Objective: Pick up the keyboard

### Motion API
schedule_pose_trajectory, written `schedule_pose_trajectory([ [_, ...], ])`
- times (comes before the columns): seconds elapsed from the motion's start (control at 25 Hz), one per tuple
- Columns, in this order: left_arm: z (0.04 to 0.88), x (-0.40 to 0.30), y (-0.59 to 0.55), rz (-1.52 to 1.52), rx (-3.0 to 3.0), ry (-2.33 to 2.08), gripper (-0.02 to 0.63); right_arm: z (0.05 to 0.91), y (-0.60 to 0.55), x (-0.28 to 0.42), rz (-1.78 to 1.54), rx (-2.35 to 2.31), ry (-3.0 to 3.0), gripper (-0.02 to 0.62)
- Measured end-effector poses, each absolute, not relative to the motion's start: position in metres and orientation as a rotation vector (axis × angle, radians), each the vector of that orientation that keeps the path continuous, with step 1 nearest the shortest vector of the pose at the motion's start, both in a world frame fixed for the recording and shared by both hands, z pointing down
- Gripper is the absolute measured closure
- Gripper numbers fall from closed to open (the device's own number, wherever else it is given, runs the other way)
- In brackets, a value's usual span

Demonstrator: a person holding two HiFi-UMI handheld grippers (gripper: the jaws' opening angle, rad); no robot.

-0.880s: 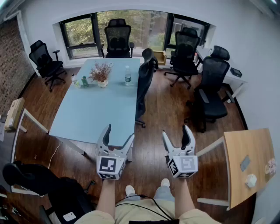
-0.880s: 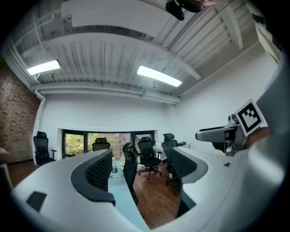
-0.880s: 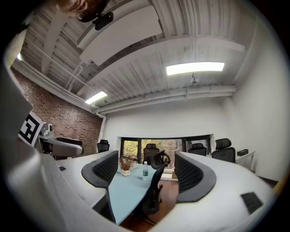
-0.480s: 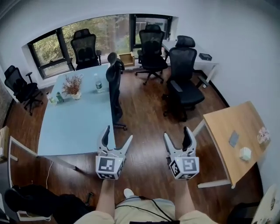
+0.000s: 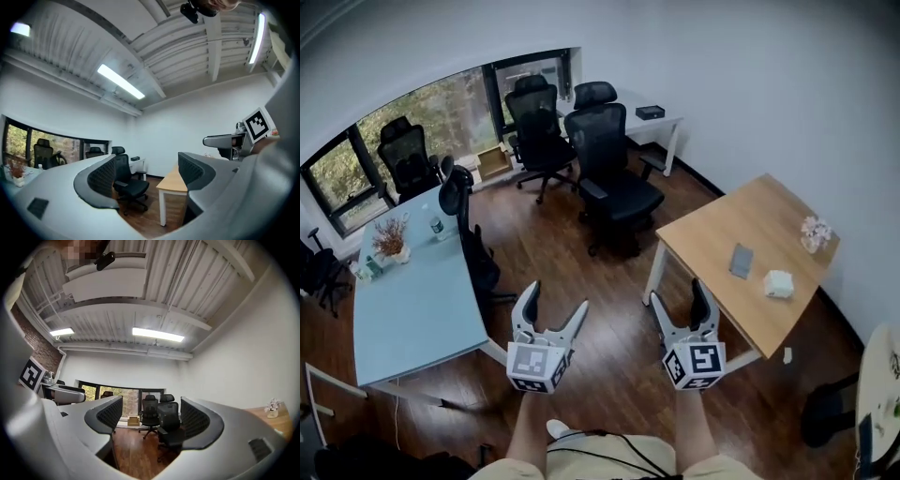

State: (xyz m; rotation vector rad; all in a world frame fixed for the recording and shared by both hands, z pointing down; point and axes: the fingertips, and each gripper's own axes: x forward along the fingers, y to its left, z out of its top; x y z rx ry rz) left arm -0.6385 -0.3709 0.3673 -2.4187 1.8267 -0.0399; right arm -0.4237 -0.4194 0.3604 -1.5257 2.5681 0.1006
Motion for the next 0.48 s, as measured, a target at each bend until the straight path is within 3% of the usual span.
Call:
schedule_pose_trajectory([
  [0.48, 0.366, -0.454, -0.376, -0.048, -2.533, 1.585, 0.21, 0.369, -0.378, -0.252, 0.128, -1.694, 2.437, 0.201],
])
